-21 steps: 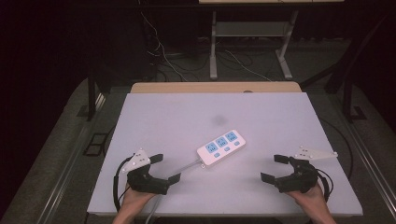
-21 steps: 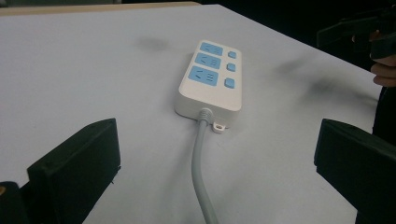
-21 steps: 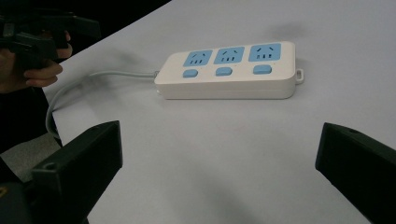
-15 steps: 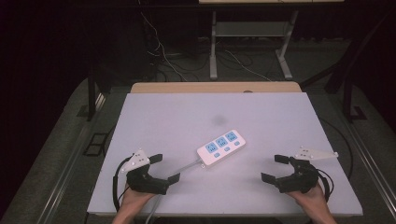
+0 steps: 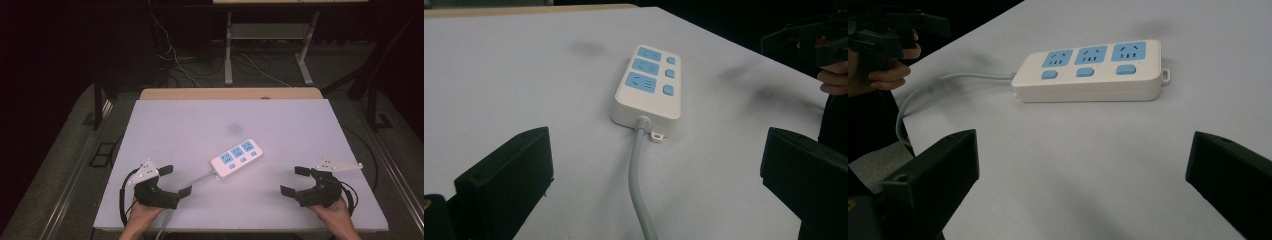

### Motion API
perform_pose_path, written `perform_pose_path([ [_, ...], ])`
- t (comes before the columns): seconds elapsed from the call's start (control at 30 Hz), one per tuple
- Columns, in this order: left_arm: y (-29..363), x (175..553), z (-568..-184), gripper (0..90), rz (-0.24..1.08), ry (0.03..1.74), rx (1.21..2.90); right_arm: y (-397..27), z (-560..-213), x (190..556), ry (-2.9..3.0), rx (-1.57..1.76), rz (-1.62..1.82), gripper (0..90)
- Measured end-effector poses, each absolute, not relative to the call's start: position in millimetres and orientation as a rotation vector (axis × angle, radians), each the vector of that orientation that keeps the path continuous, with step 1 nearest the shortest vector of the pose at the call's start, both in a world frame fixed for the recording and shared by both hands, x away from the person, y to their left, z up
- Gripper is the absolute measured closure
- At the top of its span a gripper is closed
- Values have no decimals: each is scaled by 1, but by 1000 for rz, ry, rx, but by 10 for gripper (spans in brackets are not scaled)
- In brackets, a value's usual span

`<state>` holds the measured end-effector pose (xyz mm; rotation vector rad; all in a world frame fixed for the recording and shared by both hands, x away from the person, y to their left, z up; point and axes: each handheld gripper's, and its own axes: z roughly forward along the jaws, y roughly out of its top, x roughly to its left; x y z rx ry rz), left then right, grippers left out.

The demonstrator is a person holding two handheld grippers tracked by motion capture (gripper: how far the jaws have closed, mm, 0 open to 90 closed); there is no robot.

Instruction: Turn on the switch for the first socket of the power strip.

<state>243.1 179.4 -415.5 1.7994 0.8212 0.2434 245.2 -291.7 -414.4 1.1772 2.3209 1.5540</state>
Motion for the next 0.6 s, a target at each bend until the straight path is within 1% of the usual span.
perform_pose_path([
  [0.4, 177, 245, -412, 0, 229, 820, 1832, -293, -415, 244, 2321, 1180, 1549, 2],
  [0.6, 174, 249, -408, 0, 207, 825, 1882, -293, -415, 243, 2333, 1177, 1535, 2],
])
